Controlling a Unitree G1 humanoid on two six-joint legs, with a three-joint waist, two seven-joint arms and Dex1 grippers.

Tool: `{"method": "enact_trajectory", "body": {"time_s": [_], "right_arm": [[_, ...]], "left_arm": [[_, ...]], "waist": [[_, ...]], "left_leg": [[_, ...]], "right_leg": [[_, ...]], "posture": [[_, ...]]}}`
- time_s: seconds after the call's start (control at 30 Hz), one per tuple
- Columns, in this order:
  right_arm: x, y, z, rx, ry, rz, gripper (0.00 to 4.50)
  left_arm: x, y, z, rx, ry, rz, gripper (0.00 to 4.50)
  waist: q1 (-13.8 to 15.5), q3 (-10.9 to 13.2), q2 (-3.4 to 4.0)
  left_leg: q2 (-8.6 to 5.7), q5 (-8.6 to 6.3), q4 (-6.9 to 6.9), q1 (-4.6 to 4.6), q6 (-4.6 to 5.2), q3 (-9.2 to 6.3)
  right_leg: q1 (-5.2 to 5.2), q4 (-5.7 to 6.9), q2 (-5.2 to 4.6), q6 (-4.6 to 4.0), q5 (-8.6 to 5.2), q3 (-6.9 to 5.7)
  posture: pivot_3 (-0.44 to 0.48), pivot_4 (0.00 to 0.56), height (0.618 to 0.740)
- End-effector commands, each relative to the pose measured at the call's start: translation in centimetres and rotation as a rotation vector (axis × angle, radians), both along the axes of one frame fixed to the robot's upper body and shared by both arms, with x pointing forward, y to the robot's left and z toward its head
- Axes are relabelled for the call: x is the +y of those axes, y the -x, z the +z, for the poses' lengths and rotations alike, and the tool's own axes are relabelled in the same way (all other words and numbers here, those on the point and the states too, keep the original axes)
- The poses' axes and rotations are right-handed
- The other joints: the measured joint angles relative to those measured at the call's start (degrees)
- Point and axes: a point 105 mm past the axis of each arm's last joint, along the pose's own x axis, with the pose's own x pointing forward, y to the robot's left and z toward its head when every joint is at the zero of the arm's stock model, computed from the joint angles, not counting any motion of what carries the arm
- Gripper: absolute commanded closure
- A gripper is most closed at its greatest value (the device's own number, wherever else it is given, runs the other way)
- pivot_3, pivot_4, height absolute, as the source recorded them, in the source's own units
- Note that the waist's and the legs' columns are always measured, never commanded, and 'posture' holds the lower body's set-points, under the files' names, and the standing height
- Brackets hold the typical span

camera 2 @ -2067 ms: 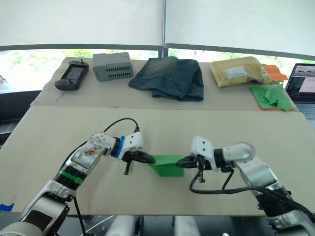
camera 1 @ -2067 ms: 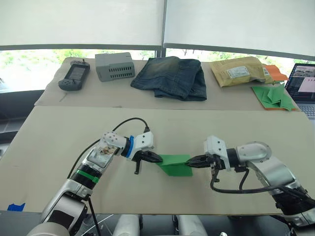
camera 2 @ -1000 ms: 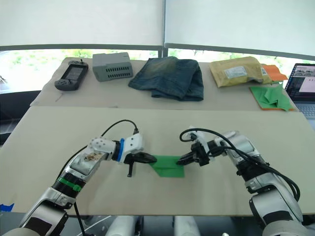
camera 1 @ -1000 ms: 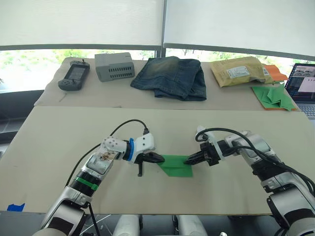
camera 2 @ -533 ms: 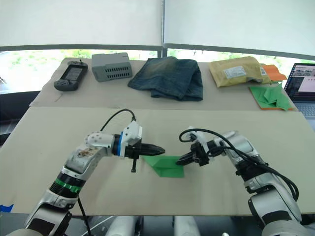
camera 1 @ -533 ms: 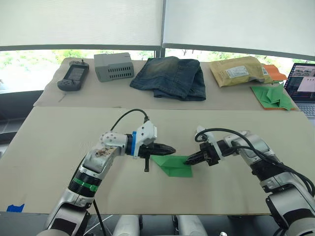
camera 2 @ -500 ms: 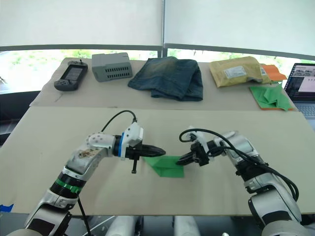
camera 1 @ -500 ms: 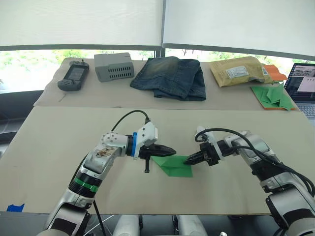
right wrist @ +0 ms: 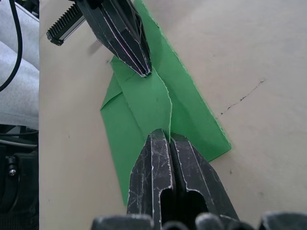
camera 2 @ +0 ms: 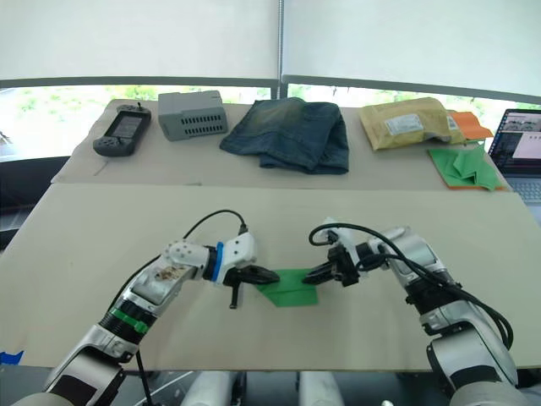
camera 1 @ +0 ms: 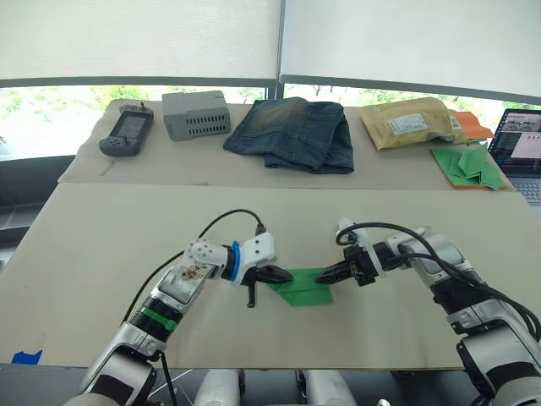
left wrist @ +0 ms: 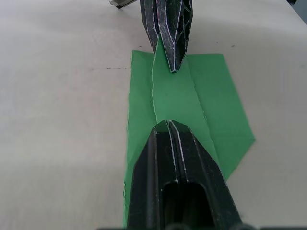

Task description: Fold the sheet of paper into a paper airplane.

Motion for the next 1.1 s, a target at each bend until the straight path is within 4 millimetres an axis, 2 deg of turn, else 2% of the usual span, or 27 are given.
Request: {"method": "enact_trajectory", "body": {"time_s": [0.03,0.13,0.27,0.37,0.43,0.57,0.7,0.73,0.83,0.97,1.1], "right_arm": [[-0.9,0.0,-0.9,-0.025,0.055,-0.044,4.4],[-0.8,-0.3,-0.4,-0.081,0.035,-0.059,4.4],[-1.3,-0.9,0.8,-0.17,0.021,-0.076,3.37],[-2.3,-1.7,2.3,-0.257,0.021,-0.126,2.18],[-3.1,-1.9,4.0,-0.279,-0.017,-0.183,1.56],[-3.1,-0.8,6.7,-0.399,-0.086,-0.216,1.56],[-1.0,1.0,6.5,-0.552,-0.1,-0.213,1.56],[-0.2,1.8,5.6,-0.591,-0.072,-0.19,2.06],[1.4,3.5,4.0,-0.621,-0.08,-0.178,3.0],[2.2,3.5,1.6,-0.665,-0.055,-0.263,4.44],[2.7,3.4,0.1,-0.653,-0.049,-0.324,4.48]], "left_arm": [[-0.3,0.0,-0.3,-0.02,-0.017,-0.022,4.5],[-0.4,0.0,-0.6,-0.028,-0.028,-0.034,4.5],[-0.5,0.1,-0.8,-0.026,-0.03,-0.044,4.5],[-0.5,-0.1,-1.1,-0.024,-0.037,-0.047,4.5],[-0.4,-0.2,-1.1,-0.028,-0.045,-0.053,4.5],[-0.3,-0.4,-1.0,-0.033,-0.046,-0.058,4.5],[-0.5,-0.5,-0.8,-0.036,-0.042,-0.066,4.5],[-0.6,-0.5,-0.8,-0.035,-0.04,-0.071,4.5],[-0.8,-0.4,-0.7,-0.034,-0.04,-0.085,4.5],[-0.8,-0.4,-0.7,-0.029,-0.043,-0.096,4.5],[-0.7,-0.5,-0.7,-0.03,-0.048,-0.102,4.5]], "waist": [[0.01,0.0,0.01],[0.03,0.0,0.01],[-0.02,-0.01,0.01],[0.07,-0.01,0.01],[0.25,0.0,0.02],[0.07,-0.01,0.03],[-0.1,-0.01,0.03],[-0.03,-0.01,0.03],[-0.02,-0.01,0.06],[-0.04,-0.01,0.06],[-0.03,-0.01,0.07]], "left_leg": [[0.0,0.0,0.0,0.0,0.0,0.0],[0.0,0.0,0.0,0.0,0.0,0.0],[0.0,0.0,0.0,0.02,0.0,0.02],[0.0,0.0,0.0,0.01,0.0,0.02],[-0.01,0.0,0.0,-0.05,0.0,0.01],[-0.01,-0.02,-0.01,-0.15,0.04,-0.01],[0.04,-0.05,-0.03,-0.12,0.09,-0.03],[0.03,-0.05,-0.03,-0.13,0.09,-0.03],[0.0,-0.05,-0.03,-0.16,0.09,0.01],[-0.01,-0.05,-0.03,-0.11,0.09,0.05],[0.0,-0.05,-0.03,-0.11,0.09,0.06]], "right_leg": [[0.0,0.0,-0.01,0.01,0.0,0.0],[0.0,0.0,-0.01,0.09,-0.05,0.0],[0.01,0.0,-0.01,0.18,-0.1,0.01],[0.0,0.01,-0.01,0.34,-0.19,0.01],[-0.03,0.0,-0.06,0.33,-0.18,0.01],[-0.1,-0.05,-0.04,0.04,0.0,0.01],[-0.09,-0.05,0.01,0.39,-0.22,0.0],[-0.08,-0.06,0.01,0.41,-0.23,0.01],[-0.12,-0.06,-0.02,0.45,-0.25,0.03],[-0.07,-0.08,-0.02,0.47,-0.25,0.07],[-0.1,-0.07,0.0,0.46,-0.25,0.07]], "posture": [[0.0,0.15,0.728],[0.0,0.15,0.728],[0.0,0.15,0.728],[0.0,0.15,0.728],[0.0,0.15,0.728],[0.0,0.15,0.728],[0.0,0.15,0.728],[0.0,0.15,0.728],[0.0,0.15,0.728],[0.0,0.15,0.728],[0.0,0.15,0.728]]}}
